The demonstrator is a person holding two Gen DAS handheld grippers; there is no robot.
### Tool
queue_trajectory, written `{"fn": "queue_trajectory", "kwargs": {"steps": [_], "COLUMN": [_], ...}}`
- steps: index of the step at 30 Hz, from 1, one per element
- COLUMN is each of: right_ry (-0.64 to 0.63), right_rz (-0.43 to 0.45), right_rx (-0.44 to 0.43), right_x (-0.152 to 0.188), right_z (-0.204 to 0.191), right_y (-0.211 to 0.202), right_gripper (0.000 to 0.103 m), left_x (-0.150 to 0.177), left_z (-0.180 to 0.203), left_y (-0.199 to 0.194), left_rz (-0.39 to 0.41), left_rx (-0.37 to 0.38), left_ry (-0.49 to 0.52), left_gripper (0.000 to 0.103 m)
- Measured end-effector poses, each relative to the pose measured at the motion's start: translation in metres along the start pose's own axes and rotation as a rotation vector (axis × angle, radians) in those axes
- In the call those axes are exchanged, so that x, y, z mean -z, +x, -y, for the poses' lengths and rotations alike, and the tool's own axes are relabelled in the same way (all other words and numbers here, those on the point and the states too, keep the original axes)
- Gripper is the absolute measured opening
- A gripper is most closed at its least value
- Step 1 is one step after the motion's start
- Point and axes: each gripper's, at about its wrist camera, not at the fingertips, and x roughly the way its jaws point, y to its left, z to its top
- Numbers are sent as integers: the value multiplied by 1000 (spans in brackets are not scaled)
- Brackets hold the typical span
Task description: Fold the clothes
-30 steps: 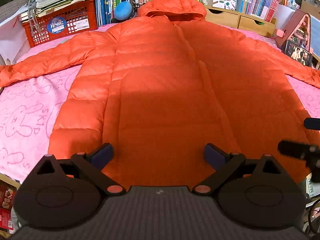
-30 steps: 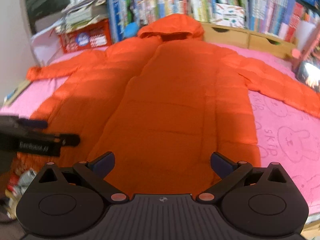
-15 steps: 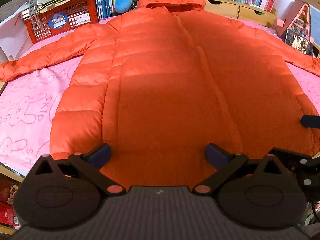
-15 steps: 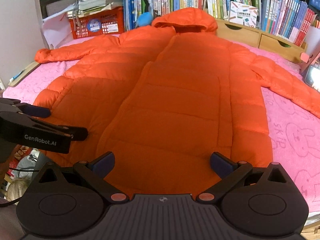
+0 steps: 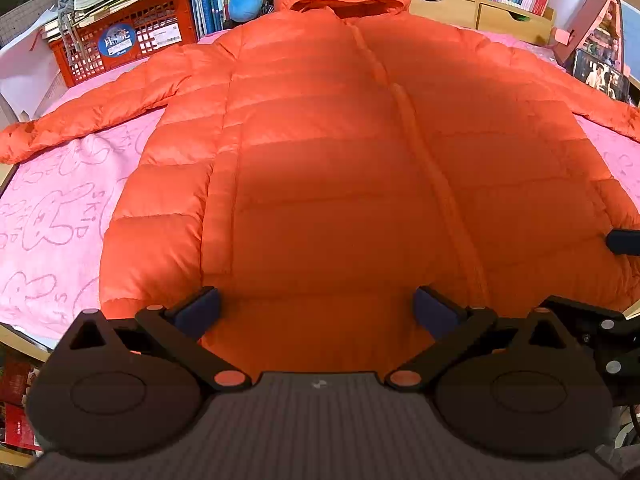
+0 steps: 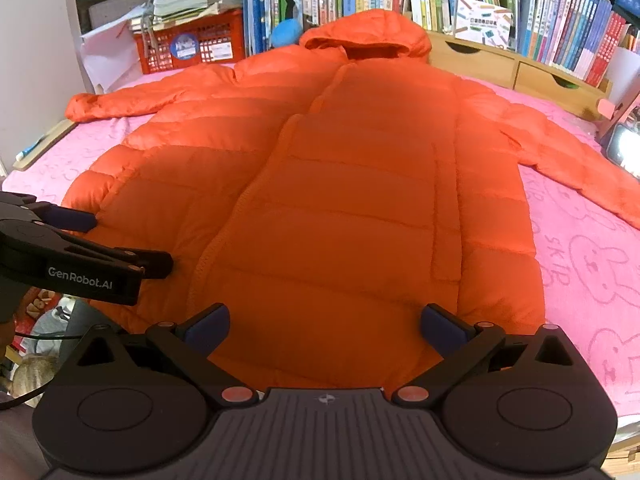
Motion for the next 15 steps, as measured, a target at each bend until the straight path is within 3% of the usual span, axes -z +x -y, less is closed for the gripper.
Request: {"fn": "queue_trajectory", "kwargs": {"steps": [11, 15], "right_ry": [6, -43], "right_rz": [21, 38], "right_rx": [70, 65], "right_x": [-4, -11], "right_z": [15, 23], "right_y": [-10, -23], "right_gripper": [103, 103], "left_x": [-10, -20], "left_z": [-5, -6], "left_y": [-10, -28], "left_rz": [2, 35], "left_rx": [4, 14], "left_ry": [23, 101], "left_gripper": [103, 103]}}
